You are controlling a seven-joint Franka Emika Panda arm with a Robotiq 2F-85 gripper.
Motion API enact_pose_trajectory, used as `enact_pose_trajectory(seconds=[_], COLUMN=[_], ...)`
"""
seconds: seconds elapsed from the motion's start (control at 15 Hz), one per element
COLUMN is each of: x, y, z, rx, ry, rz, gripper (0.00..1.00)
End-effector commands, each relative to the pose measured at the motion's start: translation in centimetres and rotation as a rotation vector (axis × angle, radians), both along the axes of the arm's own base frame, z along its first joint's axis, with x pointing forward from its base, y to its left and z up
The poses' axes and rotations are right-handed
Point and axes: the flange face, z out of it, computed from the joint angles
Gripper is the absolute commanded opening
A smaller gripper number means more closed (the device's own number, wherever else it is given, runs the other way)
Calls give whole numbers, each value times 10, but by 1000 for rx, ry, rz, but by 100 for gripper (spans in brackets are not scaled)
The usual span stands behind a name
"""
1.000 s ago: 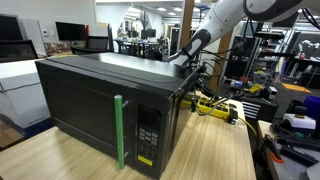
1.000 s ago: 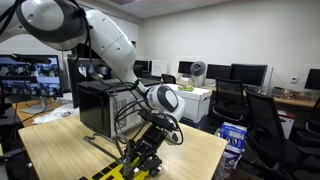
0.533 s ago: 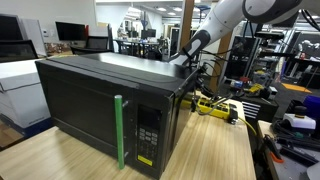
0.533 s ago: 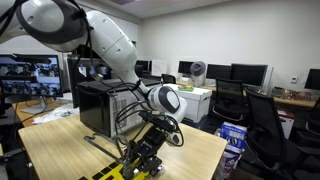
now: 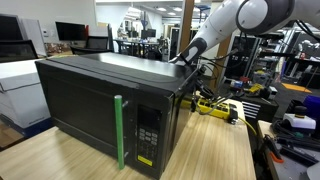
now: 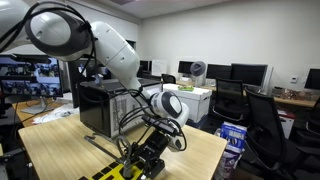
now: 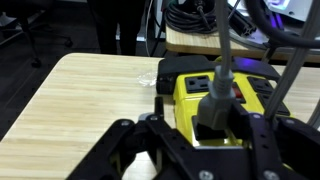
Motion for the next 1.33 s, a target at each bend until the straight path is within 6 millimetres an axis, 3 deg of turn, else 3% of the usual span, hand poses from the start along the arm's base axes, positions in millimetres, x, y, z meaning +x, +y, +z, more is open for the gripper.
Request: enact_pose_trajectory(seconds=[0.0, 0.07, 0.53, 0.87, 1.27], x=[6, 6, 43, 60, 59], y=[1, -1, 14, 2, -7], z=[-14, -11, 28, 52, 88], rx=[-18, -21, -1, -43, -31], ry=[-5, -4, -143, -371, -586], rz=[-5, -10, 13, 45, 16], gripper=[92, 100, 100, 100, 100])
